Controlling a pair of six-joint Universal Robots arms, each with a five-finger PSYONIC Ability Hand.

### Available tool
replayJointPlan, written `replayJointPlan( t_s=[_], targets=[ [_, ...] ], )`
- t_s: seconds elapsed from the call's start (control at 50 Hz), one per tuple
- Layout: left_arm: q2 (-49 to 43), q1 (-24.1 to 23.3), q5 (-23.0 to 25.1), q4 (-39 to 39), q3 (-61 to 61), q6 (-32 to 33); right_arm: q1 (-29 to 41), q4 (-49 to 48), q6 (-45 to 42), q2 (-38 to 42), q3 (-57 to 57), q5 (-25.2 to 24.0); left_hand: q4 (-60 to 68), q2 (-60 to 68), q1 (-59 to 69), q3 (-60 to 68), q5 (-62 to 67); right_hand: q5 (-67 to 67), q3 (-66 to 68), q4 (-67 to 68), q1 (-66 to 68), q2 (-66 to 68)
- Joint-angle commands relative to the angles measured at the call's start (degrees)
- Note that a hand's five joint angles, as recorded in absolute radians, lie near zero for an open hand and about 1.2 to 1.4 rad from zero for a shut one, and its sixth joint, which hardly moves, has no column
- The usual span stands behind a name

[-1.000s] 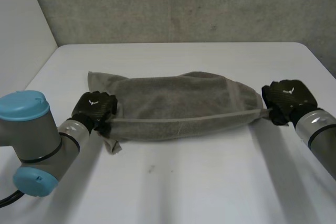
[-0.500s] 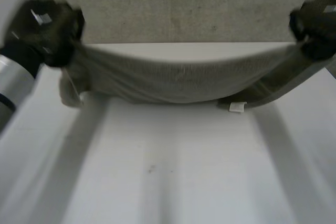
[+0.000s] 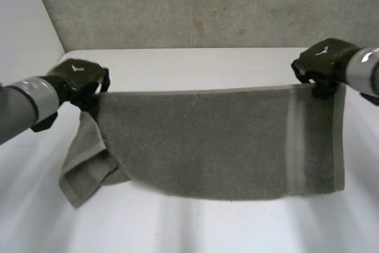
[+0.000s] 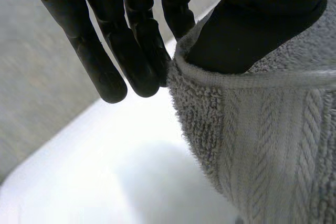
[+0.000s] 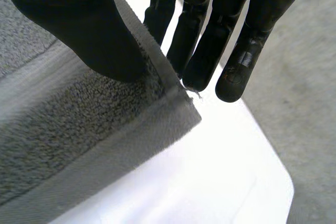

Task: Fold the towel.

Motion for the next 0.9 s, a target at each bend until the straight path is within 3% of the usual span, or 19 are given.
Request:
replayJointPlan(
  t_s=[0.02, 0.06, 0.08, 0.1, 0.12, 0.14, 0.16, 0.2, 0.22, 0.24, 0.36, 0.54, 0.72, 0.84, 0.88, 0.9],
  targets=[
    [-8.3, -0.6, 0.2, 2.9, 11.7, 5.7, 2.5, -10.1, 1.3, 9.8, -15.5, 7.6, 10.3, 10.2, 13.4, 10.3, 11.3, 14.1, 11.9, 11.5, 24.4, 12.6],
    [-8.3, -1.1, 0.2, 7.4, 14.0, 4.9, 2.6, -15.5, 2.5, 9.8, -18.5, 9.4, 10.3, 10.2, 13.4, 10.3, 11.3, 14.1, 11.9, 11.5, 24.4, 12.6],
    [-8.0, -1.5, 0.1, 14.2, 15.2, 3.8, 2.6, -21.8, 3.9, 9.0, -20.4, 11.3, 10.3, 10.2, 13.4, 10.3, 11.3, 14.1, 11.9, 11.5, 24.4, 12.6],
    [-8.0, -1.5, 0.1, 14.3, 15.2, 3.8, 2.6, -29.2, 5.7, 7.1, -20.4, 12.8, 10.3, 10.2, 13.4, 10.3, 11.3, 14.1, 11.9, 11.5, 24.4, 12.6],
    [-7.4, -2.1, 0.1, 22.6, 15.1, 1.9, 2.6, -29.3, 5.8, 7.1, -20.4, 12.9, 10.3, 10.2, 13.4, 10.3, 11.3, 14.1, 11.9, 11.5, 24.4, 12.6],
    [-5.8, -2.6, -0.4, 31.4, 14.4, -1.1, 2.5, -37.1, 7.2, 4.3, -18.4, 13.6, 10.3, 10.2, 13.4, 10.3, 11.3, 14.1, 11.9, 11.5, 24.4, 12.6],
    [-5.7, -2.6, -0.4, 31.5, 14.4, -1.2, 2.5, -37.2, 7.3, 4.3, -18.4, 13.6, 10.3, 10.2, 13.4, 10.3, 11.3, 14.1, 11.9, 11.5, 24.4, 12.6],
    [0.5, -1.9, -1.5, 46.3, 11.5, -9.9, 2.4, -51.4, 8.7, -2.1, -10.7, 14.2, 10.3, 10.2, 13.4, 10.3, 11.3, 14.1, 11.9, 11.5, 24.4, 12.6],
    [0.5, -1.9, -1.5, 46.4, 11.4, -10.0, 2.4, -51.4, 8.7, -2.1, -10.6, 14.2, 10.3, 10.2, 13.4, 10.3, 11.3, 14.1, 11.9, 11.5, 24.4, 12.6],
    [2.8, -1.8, -2.1, 50.9, 9.9, -14.3, 2.5, -55.1, 8.6, -4.6, -6.9, 14.1, 10.3, 10.2, 13.4, 10.3, 11.3, 14.1, 11.9, 11.5, 24.4, 12.6],
    [4.9, 0.4, -2.1, 48.0, 5.2, -23.1, 2.4, -49.7, 8.5, -5.8, 0.4, 12.7, 10.3, 10.2, 13.4, 10.3, 11.3, 14.1, 11.9, 11.5, 24.4, 12.6],
    [3.1, 0.6, -0.7, 44.1, -6.3, -21.0, 2.4, -39.4, 8.8, -5.3, 11.8, 8.2, 10.3, 10.2, 13.4, 10.3, 11.3, 14.1, 11.9, 11.5, 24.4, 12.6],
    [-6.0, 1.1, 3.3, 42.9, -19.0, -8.6, 1.7, -38.9, 9.0, -4.0, 29.7, 6.0, 10.3, 10.2, 13.4, 10.3, 11.3, 14.1, 11.9, 11.5, 24.4, 12.6],
    [-10.5, 2.9, 3.7, 36.0, -21.6, 1.2, 1.5, -39.4, 8.6, -2.7, 37.0, 3.7, 10.3, 10.2, 13.4, 10.3, 11.3, 14.1, 11.9, 11.5, 24.4, 12.6],
    [-10.8, 2.9, 3.6, 34.8, -21.6, 3.2, 1.1, -39.4, 8.6, -2.7, 37.8, 3.1, 3.9, 3.9, 7.1, 4.0, 4.9, 14.1, 11.9, 11.5, 24.4, 12.6],
    [-10.8, 2.8, 3.7, 33.9, -21.6, 4.9, 0.2, -39.4, 8.6, -3.0, 38.5, 2.6, -6.9, -7.0, -3.8, -6.9, -5.9, 14.1, 11.9, 11.5, 24.4, 12.6]
  ],
)
